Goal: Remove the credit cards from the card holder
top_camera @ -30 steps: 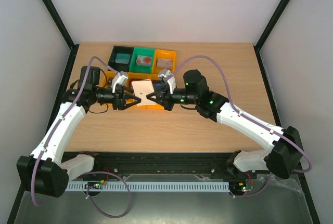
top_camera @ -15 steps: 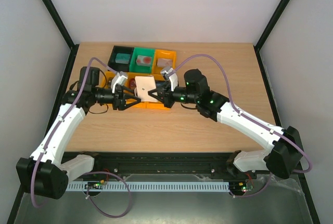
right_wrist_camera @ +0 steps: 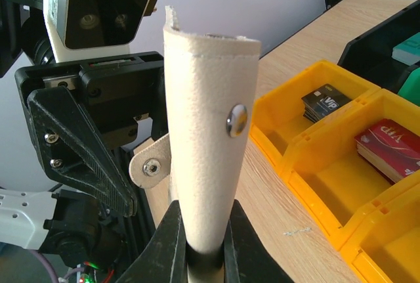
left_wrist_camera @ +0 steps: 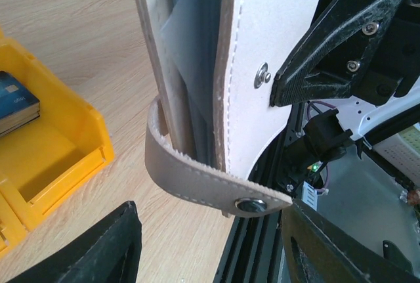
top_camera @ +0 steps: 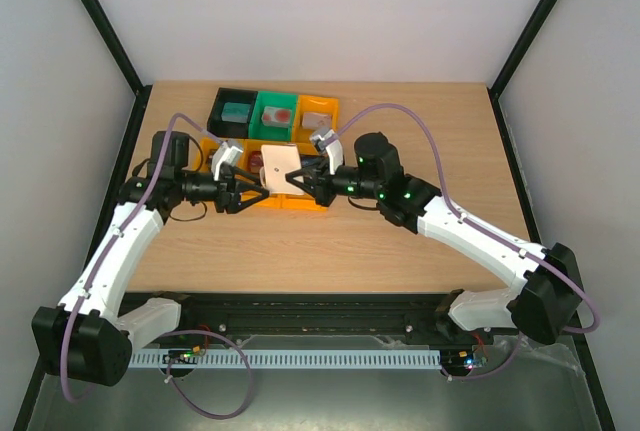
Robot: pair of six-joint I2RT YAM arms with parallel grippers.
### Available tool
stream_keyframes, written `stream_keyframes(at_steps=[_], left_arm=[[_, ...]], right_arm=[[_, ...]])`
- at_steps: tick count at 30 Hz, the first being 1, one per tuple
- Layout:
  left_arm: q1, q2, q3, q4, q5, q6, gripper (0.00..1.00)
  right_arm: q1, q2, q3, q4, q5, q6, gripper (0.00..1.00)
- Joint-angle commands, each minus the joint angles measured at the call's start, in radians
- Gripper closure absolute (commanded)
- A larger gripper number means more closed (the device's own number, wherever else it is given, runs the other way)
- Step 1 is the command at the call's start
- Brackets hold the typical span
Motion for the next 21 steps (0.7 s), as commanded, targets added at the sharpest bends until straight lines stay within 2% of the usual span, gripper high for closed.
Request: stream_keyframes(at_steps=[1, 21], left_arm=[[0.007, -0.015, -0.010, 0.018, 0.006, -0.011, 0.40], [0.017, -0.025, -0.023, 0.038, -0.011, -0.033, 0.38]], right_arm=[[-0.011, -0.034, 0.011, 0.011, 0.011, 0.008, 0.98], [-0.024, -0.037, 0.020, 0.007, -0.059, 0.000, 0.98]])
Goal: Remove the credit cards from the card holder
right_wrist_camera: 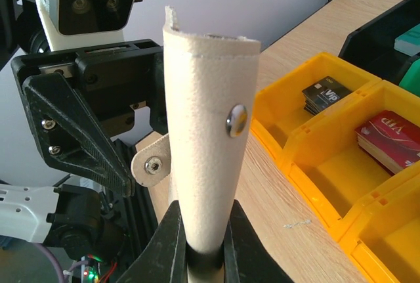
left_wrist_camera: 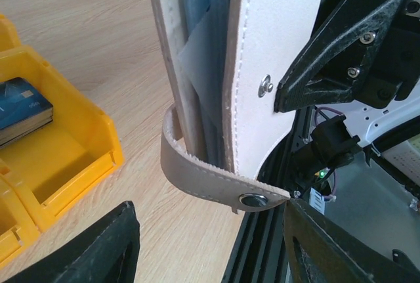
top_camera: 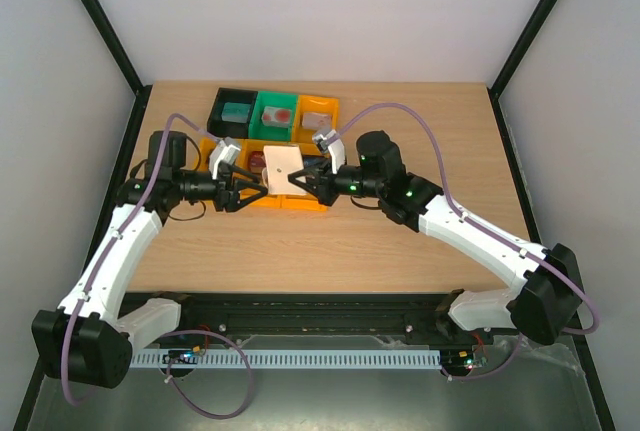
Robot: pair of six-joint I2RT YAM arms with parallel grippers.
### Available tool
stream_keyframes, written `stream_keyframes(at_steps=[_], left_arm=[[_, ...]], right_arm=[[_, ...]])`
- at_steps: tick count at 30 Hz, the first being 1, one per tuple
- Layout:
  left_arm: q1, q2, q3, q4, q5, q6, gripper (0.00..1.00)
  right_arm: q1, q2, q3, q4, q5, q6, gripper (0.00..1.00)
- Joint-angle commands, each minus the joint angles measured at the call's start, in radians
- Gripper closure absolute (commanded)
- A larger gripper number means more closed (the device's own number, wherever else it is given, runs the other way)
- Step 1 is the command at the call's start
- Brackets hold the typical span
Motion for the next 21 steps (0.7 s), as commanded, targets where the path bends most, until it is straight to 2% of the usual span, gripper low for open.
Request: stream_keyframes(at_steps=[1, 11, 14, 21], left_arm=[[0.006, -0.013, -0.017, 0.014, 0.004, -0.013, 0.38], [0.013, -0.014, -0.003, 0.018, 0.001, -0.012, 0.36], [0.022, -0.017, 0.001, 0.008, 0.028, -0.003, 0.40], [0.051, -0.033, 0.043, -0.142, 0.151, 0.172, 0.42]], right_arm=[[-0.005, -0.034, 0.019, 0.030, -0.039, -0.001, 0.98], [-0.004, -0.028, 0.019, 0.017, -0.236, -0.055, 0.98], [-0.004, -0.026, 0.022, 0.002, -0.284, -0.083, 0.98], [-0.005, -0.045, 0.040, -0.080, -0.319, -0.184, 0.98]])
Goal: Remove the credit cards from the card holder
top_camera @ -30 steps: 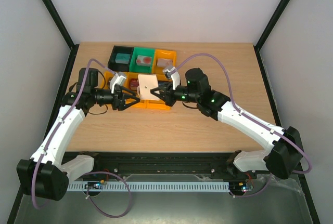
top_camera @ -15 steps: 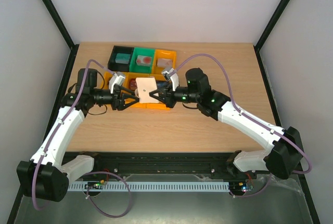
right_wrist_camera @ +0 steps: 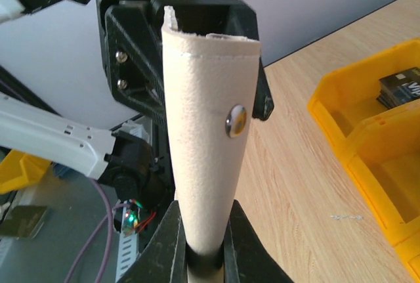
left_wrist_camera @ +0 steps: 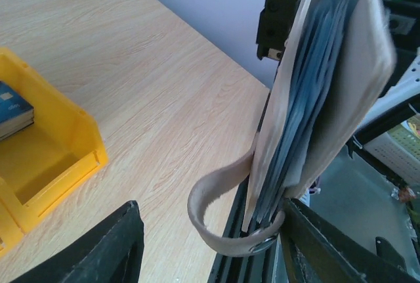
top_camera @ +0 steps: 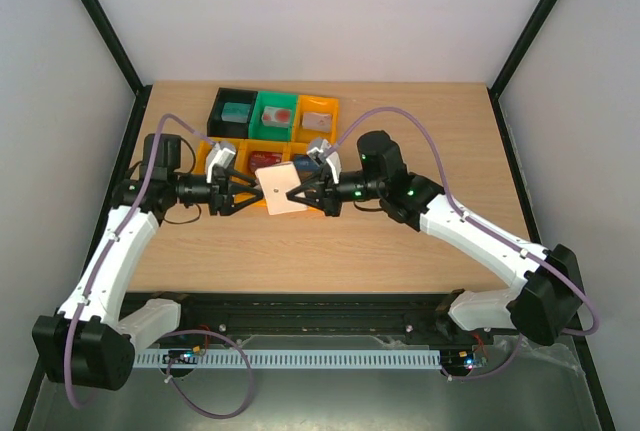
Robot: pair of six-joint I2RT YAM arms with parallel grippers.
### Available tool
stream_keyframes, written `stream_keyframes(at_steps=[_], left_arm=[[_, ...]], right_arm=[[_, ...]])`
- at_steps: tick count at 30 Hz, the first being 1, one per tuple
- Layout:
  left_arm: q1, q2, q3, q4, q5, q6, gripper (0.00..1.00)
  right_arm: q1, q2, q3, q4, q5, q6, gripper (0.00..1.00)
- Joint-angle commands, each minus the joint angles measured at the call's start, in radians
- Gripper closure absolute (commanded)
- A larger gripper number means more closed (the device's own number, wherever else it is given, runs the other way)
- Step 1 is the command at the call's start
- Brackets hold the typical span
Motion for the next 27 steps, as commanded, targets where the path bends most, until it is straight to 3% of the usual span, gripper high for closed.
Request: stream_keyframes(at_steps=[1, 11, 27], left_arm=[[0.020, -0.019, 0.051, -0.094, 0.086, 0.120, 0.42], [0.020, -0.019, 0.027, -0.047, 0.088, 0.067, 0.49], [-0.039, -0.009, 0.009, 0.011, 0.139, 0.009, 0.42]], right_arm=[[0.005, -0.044, 0.043, -0.053, -0.092, -0.080, 0.98], [0.005, -0.051, 0.033, -0.011, -0.189, -0.053, 0.98], [0.009, 0.033, 0.016, 0.223, -0.157, 0.119, 0.98]])
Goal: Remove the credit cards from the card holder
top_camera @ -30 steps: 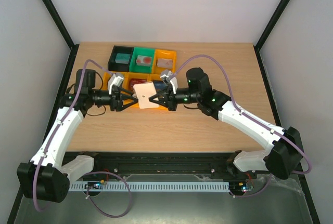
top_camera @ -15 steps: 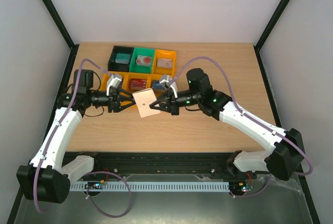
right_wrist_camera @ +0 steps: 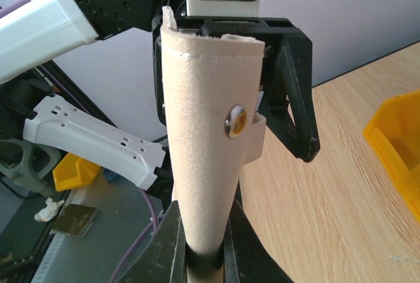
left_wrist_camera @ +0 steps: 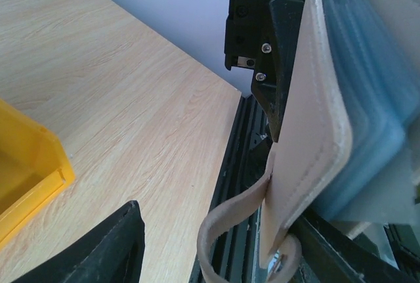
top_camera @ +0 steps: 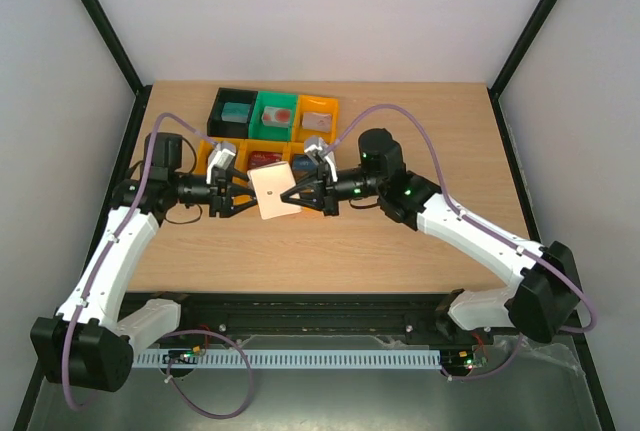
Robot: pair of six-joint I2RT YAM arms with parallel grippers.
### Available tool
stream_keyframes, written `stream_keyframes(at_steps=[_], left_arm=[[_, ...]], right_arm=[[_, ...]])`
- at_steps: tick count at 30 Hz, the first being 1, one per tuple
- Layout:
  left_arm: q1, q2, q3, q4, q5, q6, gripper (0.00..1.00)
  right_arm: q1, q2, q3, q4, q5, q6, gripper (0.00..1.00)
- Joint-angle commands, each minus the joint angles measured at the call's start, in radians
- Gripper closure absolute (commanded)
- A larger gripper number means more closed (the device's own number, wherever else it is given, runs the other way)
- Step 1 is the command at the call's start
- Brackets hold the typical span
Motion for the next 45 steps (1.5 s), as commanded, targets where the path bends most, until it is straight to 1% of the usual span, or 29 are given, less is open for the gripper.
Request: stream_keyframes(at_steps=[1, 4, 9, 11, 16, 19, 20, 22, 23, 24, 26, 28, 29, 31, 33, 35, 38, 39, 41, 42, 45], left_arm=[[-0.029, 0.000, -0.013, 0.051, 0.030, -0.036, 0.42], [-0.039, 0.004, -0.025, 0.094, 0.004, -0.084, 0.48], [-0.049, -0.001, -0.031, 0.091, 0.034, -0.079, 0.47], [-0.049, -0.001, -0.027, 0.078, 0.051, -0.061, 0.50], [-0.050, 0.005, -0.015, 0.042, 0.081, -0.005, 0.74], [-0.043, 0.002, -0.006, 0.029, 0.064, 0.010, 0.96], [-0.036, 0.000, -0.005, 0.034, 0.058, 0.003, 0.98], [-0.023, -0.007, -0.006, 0.057, 0.029, -0.033, 0.98], [-0.018, -0.010, -0.007, 0.070, 0.006, -0.054, 0.98], [-0.015, -0.013, -0.007, 0.078, -0.032, -0.073, 0.98], [-0.009, -0.017, -0.004, 0.085, -0.125, -0.093, 0.98], [-0.006, -0.014, 0.003, 0.080, -0.241, -0.100, 0.98], [-0.005, -0.016, 0.010, 0.076, -0.306, -0.100, 0.98], [-0.005, -0.016, 0.020, 0.065, -0.457, -0.089, 0.98], [-0.005, -0.022, 0.028, 0.056, -0.623, -0.067, 0.98], [-0.007, -0.027, 0.029, 0.051, -0.775, -0.048, 0.98], [-0.028, -0.025, 0.031, 0.040, -0.960, -0.025, 0.98], [-0.037, -0.020, 0.035, 0.035, -0.987, -0.024, 0.98], [-0.046, -0.013, 0.048, 0.014, -0.971, -0.025, 0.98], [-0.046, -0.011, 0.053, 0.007, -0.937, -0.029, 0.98], [-0.036, -0.011, 0.071, -0.011, -0.816, -0.035, 0.98]], right_arm=[[0.010, 0.029, 0.015, 0.123, -0.007, 0.055, 0.98], [0.015, 0.051, 0.016, 0.138, 0.001, 0.066, 0.98], [0.021, 0.086, 0.002, 0.179, 0.032, 0.089, 0.98], [0.020, 0.102, 0.003, 0.192, 0.036, 0.099, 0.98], [0.021, 0.125, -0.003, 0.210, 0.071, 0.111, 0.98], [0.020, 0.120, -0.021, 0.220, 0.091, 0.112, 0.98], [0.021, 0.115, -0.026, 0.220, 0.109, 0.109, 0.96], [0.019, 0.101, -0.034, 0.195, 0.156, 0.098, 0.88], [0.018, 0.093, -0.035, 0.180, 0.184, 0.092, 0.81], [0.017, 0.086, -0.036, 0.159, 0.215, 0.084, 0.71], [0.014, 0.071, -0.035, 0.115, 0.314, 0.074, 0.64], [0.013, 0.056, -0.030, 0.057, 0.429, 0.065, 0.54], [0.011, 0.050, -0.027, 0.025, 0.481, 0.060, 0.51], [0.012, 0.037, -0.019, -0.024, 0.578, 0.051, 0.47], [0.012, 0.029, -0.010, -0.061, 0.627, 0.043, 0.47], [0.015, 0.033, 0.003, -0.081, 0.629, 0.042, 0.48], [0.045, 0.067, 0.041, -0.090, 0.599, 0.045, 0.51], [0.062, 0.084, 0.051, -0.077, 0.596, 0.046, 0.51], [0.099, 0.106, 0.056, -0.021, 0.577, 0.048, 0.48], [0.108, 0.114, 0.056, 0.011, 0.561, 0.057, 0.45], [0.114, 0.121, 0.047, 0.104, 0.552, 0.100, 0.41]])
